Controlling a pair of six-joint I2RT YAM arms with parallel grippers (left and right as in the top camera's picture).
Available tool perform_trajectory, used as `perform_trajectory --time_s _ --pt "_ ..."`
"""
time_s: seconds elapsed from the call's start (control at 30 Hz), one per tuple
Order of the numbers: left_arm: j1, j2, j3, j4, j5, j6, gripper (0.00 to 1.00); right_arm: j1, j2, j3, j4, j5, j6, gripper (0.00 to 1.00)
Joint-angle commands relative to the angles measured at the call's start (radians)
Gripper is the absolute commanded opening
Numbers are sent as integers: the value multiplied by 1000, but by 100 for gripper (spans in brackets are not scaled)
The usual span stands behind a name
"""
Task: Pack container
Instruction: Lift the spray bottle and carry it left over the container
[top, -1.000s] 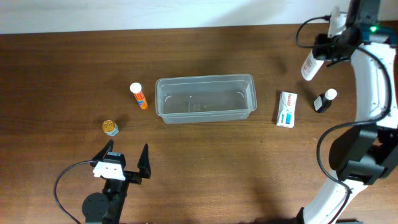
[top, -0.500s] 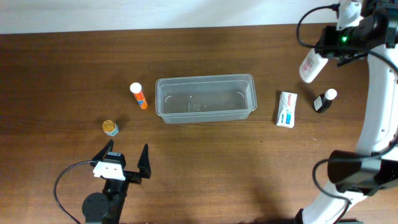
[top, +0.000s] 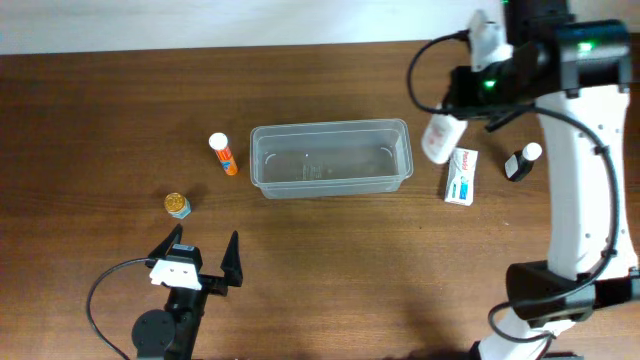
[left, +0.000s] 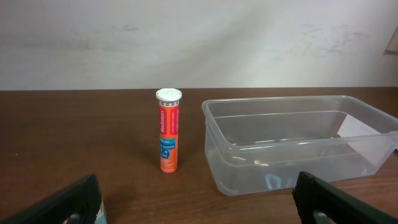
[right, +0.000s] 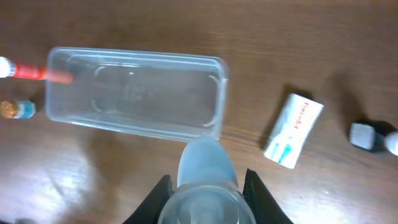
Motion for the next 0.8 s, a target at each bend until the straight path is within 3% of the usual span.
perform_trajectory --time_s 0.0,0.27,0.5,0.77 --pt "6 -9 -2 -5 -7 -6 99 78 -19 -27 49 71 93 15" --pt "6 -9 -2 -5 -7 -6 99 183 -19 -259 310 206 260 15" --pt "6 -9 -2 -5 -7 -6 99 188 -19 -489 552 236 288 15" --pt "6 -9 -2 -5 -7 -6 99 188 -19 -591 653 272 357 15"
